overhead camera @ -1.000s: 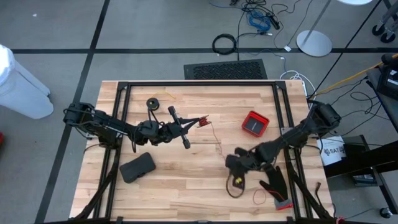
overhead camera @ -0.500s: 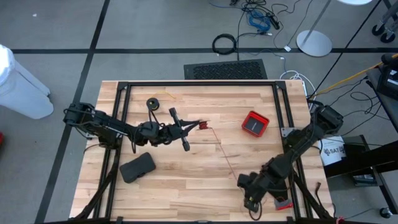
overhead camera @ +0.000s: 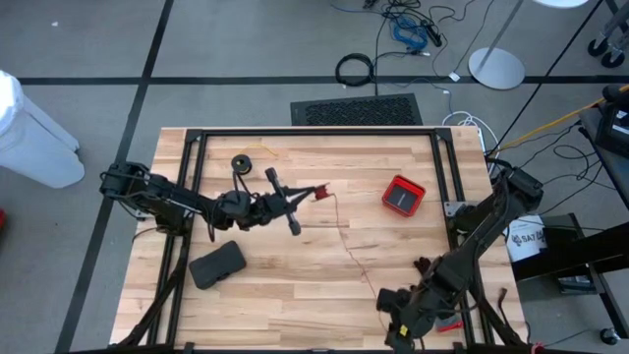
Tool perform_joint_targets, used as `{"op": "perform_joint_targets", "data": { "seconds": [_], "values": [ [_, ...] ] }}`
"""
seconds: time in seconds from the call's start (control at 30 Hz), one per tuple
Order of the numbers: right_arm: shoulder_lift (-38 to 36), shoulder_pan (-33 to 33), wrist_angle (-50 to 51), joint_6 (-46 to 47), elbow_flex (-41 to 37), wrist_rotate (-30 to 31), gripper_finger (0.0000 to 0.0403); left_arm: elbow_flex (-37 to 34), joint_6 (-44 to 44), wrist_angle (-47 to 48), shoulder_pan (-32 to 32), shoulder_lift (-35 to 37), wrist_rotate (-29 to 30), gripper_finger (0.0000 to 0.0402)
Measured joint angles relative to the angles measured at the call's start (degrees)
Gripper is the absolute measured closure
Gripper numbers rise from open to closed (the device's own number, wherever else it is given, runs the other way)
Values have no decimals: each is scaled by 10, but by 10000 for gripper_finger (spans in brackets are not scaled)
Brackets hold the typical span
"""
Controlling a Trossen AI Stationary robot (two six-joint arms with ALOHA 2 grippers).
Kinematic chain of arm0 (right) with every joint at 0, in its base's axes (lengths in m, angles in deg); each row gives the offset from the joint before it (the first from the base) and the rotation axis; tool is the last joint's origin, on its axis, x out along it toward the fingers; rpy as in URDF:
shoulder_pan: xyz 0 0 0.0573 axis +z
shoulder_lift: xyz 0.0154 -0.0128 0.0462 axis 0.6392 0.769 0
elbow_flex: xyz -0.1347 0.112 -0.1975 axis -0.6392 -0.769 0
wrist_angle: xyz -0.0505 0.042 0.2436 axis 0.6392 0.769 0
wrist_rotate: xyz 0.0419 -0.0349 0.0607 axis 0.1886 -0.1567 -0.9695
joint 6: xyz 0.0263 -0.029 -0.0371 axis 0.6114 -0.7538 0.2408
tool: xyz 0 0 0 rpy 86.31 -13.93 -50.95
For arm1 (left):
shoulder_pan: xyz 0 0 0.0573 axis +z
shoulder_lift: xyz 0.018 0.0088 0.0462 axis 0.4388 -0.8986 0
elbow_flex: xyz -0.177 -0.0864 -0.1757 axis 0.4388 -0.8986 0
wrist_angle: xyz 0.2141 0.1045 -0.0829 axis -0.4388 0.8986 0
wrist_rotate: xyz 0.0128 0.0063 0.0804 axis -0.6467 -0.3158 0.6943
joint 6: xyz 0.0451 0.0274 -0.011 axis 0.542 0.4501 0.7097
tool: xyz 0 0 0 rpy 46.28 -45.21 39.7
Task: Coil cords
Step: Coil the red wire onto the black spool
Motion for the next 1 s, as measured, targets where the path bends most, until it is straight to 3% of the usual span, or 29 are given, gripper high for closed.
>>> {"op": "perform_joint_targets", "data": {
  "seconds": [0.27,0.4,0.5,0.7,1.0],
  "values": [
    [0,-14,177,-85,65,105,236,0,0,0,0,0,-8,401],
    [0,-31,298,-59,66,114,224,0,-1,1,1,0,-11,401],
    [0,-36,328,-65,66,132,227,0,-1,1,3,0,-11,401],
    [0,-49,281,-115,54,190,245,0,-2,2,3,0,-12,401],
    [0,-47,44,-101,-81,153,257,0,-3,4,3,0,-12,401]
  ]
}}
